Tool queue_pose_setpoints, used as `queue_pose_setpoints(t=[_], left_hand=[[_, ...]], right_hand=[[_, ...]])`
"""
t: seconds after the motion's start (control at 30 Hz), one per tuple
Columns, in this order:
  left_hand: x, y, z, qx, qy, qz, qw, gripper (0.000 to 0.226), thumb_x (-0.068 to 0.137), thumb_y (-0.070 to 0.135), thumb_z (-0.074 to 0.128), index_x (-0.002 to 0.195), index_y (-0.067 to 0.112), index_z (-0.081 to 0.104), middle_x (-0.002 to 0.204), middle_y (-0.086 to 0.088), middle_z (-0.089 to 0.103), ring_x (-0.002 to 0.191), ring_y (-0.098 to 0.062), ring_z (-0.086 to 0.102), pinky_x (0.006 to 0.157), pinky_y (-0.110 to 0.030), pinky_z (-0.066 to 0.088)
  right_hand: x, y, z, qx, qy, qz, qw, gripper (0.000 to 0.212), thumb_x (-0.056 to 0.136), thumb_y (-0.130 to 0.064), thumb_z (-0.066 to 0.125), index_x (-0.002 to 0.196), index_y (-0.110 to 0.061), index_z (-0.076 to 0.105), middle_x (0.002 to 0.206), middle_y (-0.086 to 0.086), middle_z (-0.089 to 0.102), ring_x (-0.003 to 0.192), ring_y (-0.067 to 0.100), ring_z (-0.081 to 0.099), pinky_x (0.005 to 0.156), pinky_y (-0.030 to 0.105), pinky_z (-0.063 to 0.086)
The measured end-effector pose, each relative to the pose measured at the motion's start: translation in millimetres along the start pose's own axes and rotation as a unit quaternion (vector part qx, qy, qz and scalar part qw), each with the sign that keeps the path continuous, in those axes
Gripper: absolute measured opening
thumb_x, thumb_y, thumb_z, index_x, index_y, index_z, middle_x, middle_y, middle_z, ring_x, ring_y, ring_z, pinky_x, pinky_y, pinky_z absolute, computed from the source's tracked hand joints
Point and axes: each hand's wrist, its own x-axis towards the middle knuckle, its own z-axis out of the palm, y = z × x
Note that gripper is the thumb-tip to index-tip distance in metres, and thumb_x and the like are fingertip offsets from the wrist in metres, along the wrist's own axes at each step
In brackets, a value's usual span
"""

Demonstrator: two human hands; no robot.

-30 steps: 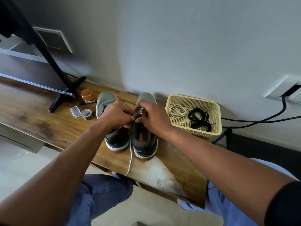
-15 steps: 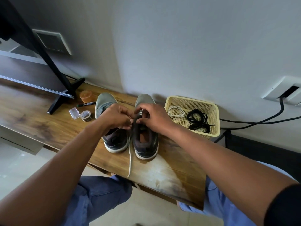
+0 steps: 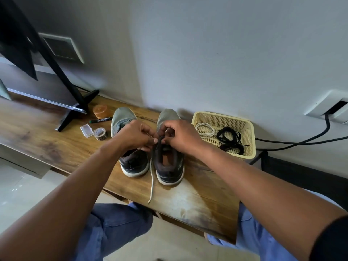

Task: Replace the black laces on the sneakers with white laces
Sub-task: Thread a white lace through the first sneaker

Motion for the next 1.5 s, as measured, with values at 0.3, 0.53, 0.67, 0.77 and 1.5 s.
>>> queue_pose_setpoints(t=[0.3, 0.53, 0.67, 0.77, 1.5], left_hand=[[-9.3, 5.0, -0.2, 0.047, 0.005, 0.039, 0.998, 0.015, 0.085, 0.004, 0.083, 0.088, 0.019, 0.083, 0.078, -0.008, 0.079, 0.076, -0.024, 0.078, 0.069, -0.03, 0.063], [-14.6, 9.2, 1.7, 0.048, 0.025, 0.047, 0.997, 0.009, 0.086, 0.007, 0.084, 0.082, 0.015, 0.081, 0.073, -0.007, 0.079, 0.074, -0.021, 0.079, 0.063, -0.027, 0.063], [-14.1, 9.7, 6.9, 0.061, 0.056, 0.035, 0.996, 0.014, 0.087, 0.006, 0.08, 0.079, 0.016, 0.08, 0.07, -0.006, 0.077, 0.071, -0.021, 0.079, 0.068, -0.033, 0.065], [-12.4, 10.5, 12.8, 0.077, 0.096, 0.032, 0.992, 0.015, 0.086, 0.008, 0.076, 0.075, 0.018, 0.079, 0.067, -0.001, 0.076, 0.067, -0.016, 0.078, 0.066, -0.033, 0.066], [-1.3, 6.2, 10.9, 0.04, 0.064, 0.01, 0.997, 0.015, 0.09, 0.003, 0.07, 0.078, 0.01, 0.075, 0.072, -0.009, 0.078, 0.071, -0.019, 0.079, 0.064, -0.033, 0.063]], right_hand=[[-3.4, -5.4, 0.8, -0.033, -0.004, 0.001, 0.999, 0.026, 0.074, -0.018, 0.082, 0.091, -0.034, 0.07, 0.081, -0.011, 0.072, 0.084, 0.014, 0.068, 0.073, 0.034, 0.055], [-4.3, -6.8, 0.0, -0.06, 0.032, -0.009, 0.998, 0.021, 0.07, -0.025, 0.086, 0.084, -0.033, 0.073, 0.086, -0.011, 0.074, 0.087, 0.018, 0.069, 0.07, 0.032, 0.052], [-3.8, -6.2, 1.0, -0.073, 0.039, -0.01, 0.996, 0.02, 0.069, -0.029, 0.084, 0.086, -0.032, 0.074, 0.086, -0.008, 0.073, 0.085, 0.02, 0.068, 0.065, 0.029, 0.045], [-2.9, -6.2, 0.1, -0.049, 0.035, 0.001, 0.998, 0.015, 0.068, -0.037, 0.075, 0.082, -0.032, 0.073, 0.079, -0.01, 0.071, 0.081, 0.016, 0.068, 0.064, 0.027, 0.045], [3.1, -0.7, 8.9, 0.223, -0.012, 0.154, 0.962, 0.023, 0.075, -0.002, 0.085, 0.08, -0.023, 0.079, 0.085, -0.002, 0.079, 0.084, 0.012, 0.074, 0.083, 0.03, 0.059]])
